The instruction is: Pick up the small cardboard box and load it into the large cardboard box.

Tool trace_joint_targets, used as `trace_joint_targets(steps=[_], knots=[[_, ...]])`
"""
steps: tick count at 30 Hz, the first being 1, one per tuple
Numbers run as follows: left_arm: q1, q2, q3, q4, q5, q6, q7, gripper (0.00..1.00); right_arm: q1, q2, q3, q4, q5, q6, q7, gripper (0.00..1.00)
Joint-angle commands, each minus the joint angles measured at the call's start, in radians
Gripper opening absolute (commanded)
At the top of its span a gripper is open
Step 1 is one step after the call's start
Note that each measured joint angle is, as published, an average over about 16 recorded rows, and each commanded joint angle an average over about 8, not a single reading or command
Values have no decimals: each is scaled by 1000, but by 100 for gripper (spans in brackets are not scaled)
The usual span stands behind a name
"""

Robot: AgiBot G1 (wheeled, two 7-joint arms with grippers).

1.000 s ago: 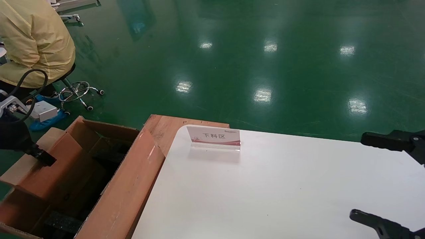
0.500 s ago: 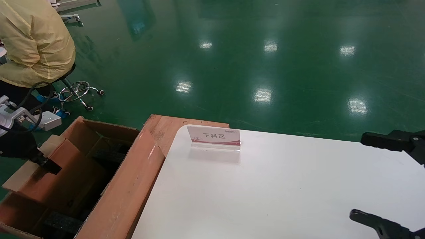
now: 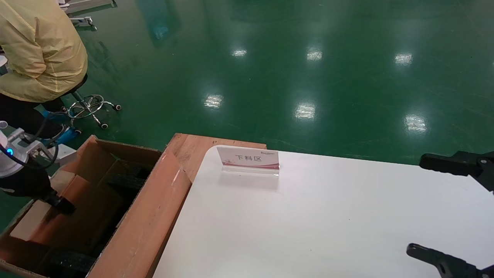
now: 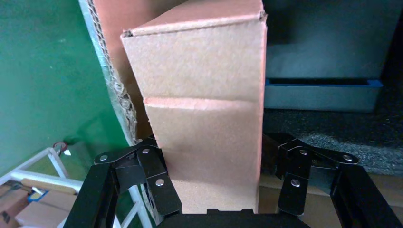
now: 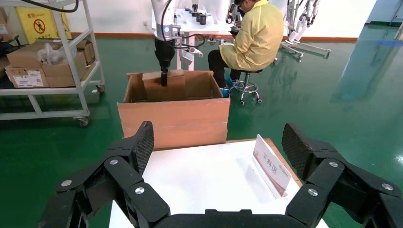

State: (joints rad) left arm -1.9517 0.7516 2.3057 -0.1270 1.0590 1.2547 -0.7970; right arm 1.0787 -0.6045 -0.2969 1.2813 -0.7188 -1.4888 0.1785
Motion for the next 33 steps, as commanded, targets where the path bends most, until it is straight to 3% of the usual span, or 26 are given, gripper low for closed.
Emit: trace_joint_targets(steps=[1, 5, 6, 33], knots=[[21, 7, -2, 17, -4, -2, 0, 43, 0, 0, 0, 0, 0, 0, 0, 100], [38, 15, -4, 35, -8, -6, 0, 93, 0, 0, 0, 0, 0, 0, 0, 100], [40, 16, -5, 37, -9, -7, 0, 100, 0, 0, 0, 0, 0, 0, 0, 100], [29, 10, -2, 24, -4, -3, -1, 100, 0, 0, 0, 0, 0, 0, 0, 100]])
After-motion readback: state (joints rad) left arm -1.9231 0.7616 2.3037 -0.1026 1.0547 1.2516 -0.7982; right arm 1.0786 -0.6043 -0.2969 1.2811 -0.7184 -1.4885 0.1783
